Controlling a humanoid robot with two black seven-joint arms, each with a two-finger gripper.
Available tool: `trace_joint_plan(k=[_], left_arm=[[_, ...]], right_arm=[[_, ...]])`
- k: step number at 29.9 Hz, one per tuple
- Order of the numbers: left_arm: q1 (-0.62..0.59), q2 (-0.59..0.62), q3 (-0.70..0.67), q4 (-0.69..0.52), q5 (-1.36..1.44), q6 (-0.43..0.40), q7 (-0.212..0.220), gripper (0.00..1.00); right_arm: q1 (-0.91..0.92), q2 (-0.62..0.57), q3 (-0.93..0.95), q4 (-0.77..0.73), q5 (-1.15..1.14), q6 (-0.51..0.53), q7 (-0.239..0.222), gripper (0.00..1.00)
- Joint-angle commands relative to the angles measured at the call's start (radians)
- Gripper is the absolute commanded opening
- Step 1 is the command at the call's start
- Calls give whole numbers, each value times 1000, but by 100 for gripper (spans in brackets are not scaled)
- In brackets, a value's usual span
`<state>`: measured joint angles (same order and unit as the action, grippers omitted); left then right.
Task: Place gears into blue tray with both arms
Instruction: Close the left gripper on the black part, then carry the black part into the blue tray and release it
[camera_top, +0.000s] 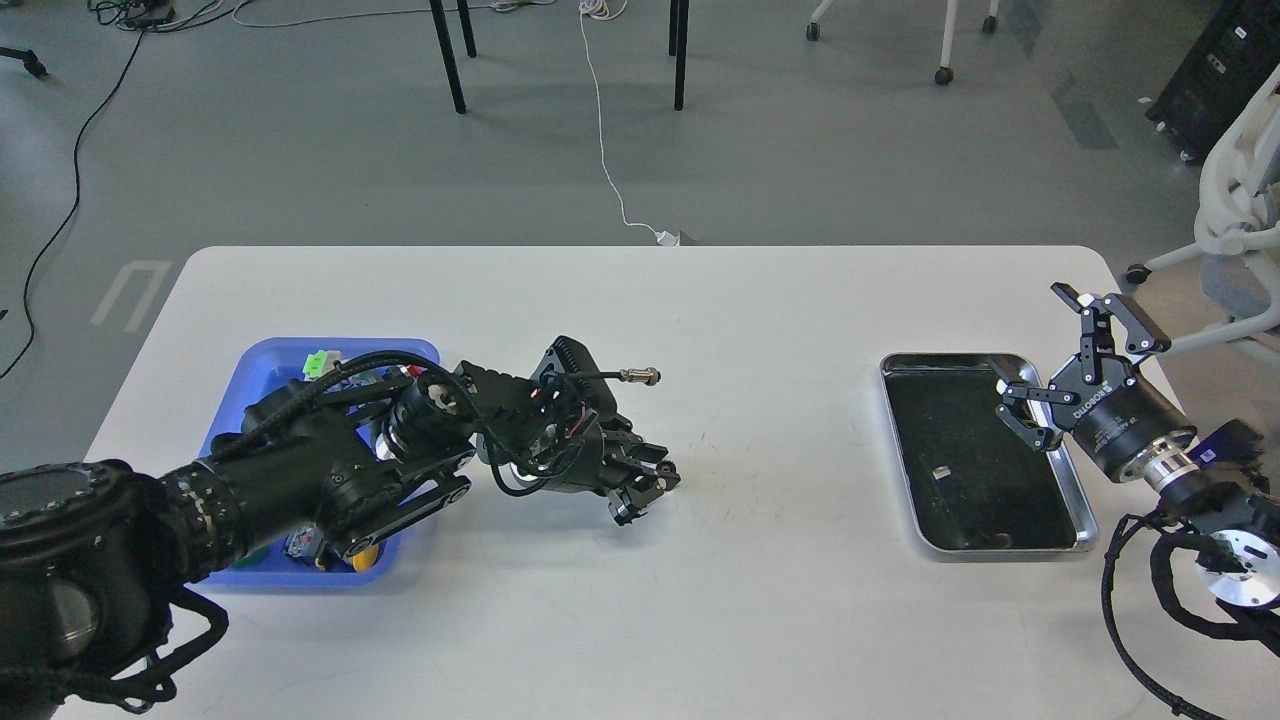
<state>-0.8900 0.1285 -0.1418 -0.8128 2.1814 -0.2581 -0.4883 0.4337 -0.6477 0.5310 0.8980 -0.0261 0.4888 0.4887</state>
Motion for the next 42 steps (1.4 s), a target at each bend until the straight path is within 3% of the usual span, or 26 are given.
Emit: trace_joint_plan(k=[1,6,14,20,25,31,42], left_arm=[[-3,-1,-1,-5,0,10,0,9],[-52,32,-10,-66,0,13,0,10],[-115,345,-12,-284,-11,3,0,12],[-99,603,-1,-312,-129,-6,0,13],[-69,738,-1,-295,-198,-10,0,13],[23,772,-2,-191,-222,0,0,13],[85,683,-10,29,-226,23,0,13]], right_arm=[[3,0,0,1,-1,0,0,98],[3,0,0,-2,-1,0,0,98],[7,2,-5,-2,-5,0,0,98],[13,10,-8,-5,-12,0,0,98],[13,16,-9,-7,-17,0,0,98],[11,16,-13,-7,-17,0,0,98],[8,11,-14,-5,-18,0,0,98]])
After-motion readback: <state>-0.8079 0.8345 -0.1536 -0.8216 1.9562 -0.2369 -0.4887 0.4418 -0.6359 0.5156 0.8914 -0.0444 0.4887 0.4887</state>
